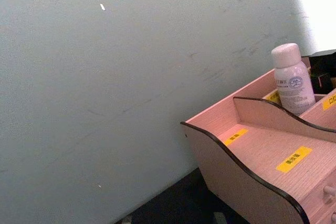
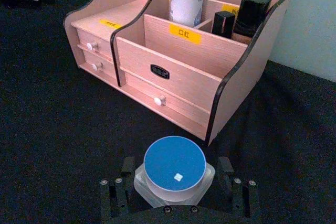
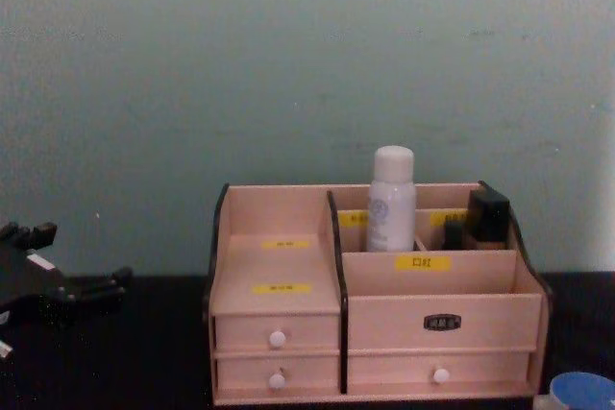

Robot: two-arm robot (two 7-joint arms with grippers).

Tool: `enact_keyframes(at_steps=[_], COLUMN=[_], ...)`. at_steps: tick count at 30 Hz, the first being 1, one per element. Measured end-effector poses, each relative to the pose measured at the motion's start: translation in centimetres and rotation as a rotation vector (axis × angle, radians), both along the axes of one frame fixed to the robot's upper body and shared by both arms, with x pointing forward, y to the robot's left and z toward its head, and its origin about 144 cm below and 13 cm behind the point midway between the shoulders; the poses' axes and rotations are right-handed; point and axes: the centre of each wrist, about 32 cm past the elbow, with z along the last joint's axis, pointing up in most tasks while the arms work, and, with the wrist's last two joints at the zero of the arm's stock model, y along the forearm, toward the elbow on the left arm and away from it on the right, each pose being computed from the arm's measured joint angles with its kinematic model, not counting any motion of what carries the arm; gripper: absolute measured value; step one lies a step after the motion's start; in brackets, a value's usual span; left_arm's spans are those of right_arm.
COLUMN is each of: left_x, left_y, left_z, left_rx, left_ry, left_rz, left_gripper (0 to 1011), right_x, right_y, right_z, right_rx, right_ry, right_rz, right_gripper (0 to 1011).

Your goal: Pick up the facial cleanser and watermelon frost from the table and place them into the tiered storage box.

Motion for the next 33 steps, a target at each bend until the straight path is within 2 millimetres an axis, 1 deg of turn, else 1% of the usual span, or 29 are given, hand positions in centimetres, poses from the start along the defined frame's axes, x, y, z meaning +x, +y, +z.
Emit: enact_keyframes(at_steps=[33], left_x=[0.0], left_y=[0.0], left_z=[0.0], left_rx=[0.0], left_ry=[0.0], left_rz=[0.0], left_gripper=[1001], right_x=[0.81], right_y=[0.31], right_z=[-0.51], right_rx=[0.004], right_ry=[0.024], right_rz=[-0.022], right_gripper=[1000])
